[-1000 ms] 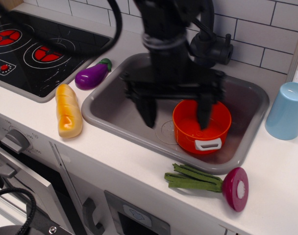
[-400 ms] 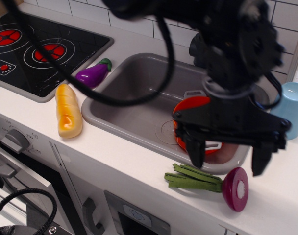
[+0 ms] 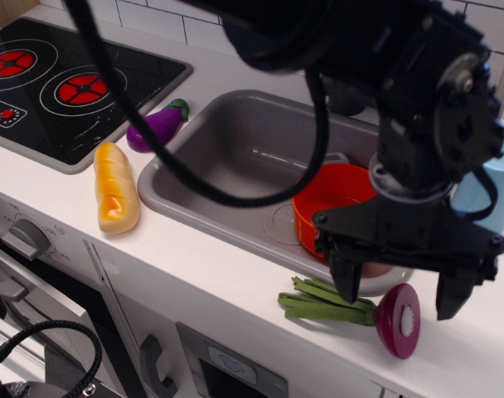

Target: Put beet in pot sink

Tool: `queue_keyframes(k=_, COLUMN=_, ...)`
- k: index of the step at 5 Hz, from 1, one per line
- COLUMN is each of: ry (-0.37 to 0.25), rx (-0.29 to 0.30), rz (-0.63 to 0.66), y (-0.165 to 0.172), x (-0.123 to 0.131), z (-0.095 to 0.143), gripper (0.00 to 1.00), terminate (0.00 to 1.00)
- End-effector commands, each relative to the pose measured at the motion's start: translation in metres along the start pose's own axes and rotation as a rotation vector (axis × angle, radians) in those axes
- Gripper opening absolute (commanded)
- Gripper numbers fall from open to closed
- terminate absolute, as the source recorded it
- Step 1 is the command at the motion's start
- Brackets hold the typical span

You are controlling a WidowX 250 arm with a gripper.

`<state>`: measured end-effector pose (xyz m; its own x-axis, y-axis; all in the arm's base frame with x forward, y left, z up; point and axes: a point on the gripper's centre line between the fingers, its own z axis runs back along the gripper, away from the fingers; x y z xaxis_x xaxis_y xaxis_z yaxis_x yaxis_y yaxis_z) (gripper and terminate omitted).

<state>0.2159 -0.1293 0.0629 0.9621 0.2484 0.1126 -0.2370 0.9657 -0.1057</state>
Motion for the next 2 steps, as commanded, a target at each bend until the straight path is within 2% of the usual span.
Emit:
queue_keyframes(k=1, ry=-0.013, rx=0.024, rz=-0.024, y=-0.0096, x=-0.0075, z=-0.0121, gripper=1.0, terminate=0.0)
queue_keyframes(k=2, ry=-0.013, rx=0.042, rz=-0.029, y=-0.0094, x=-0.0088, z=-0.0167, gripper=1.0, terminate=0.0)
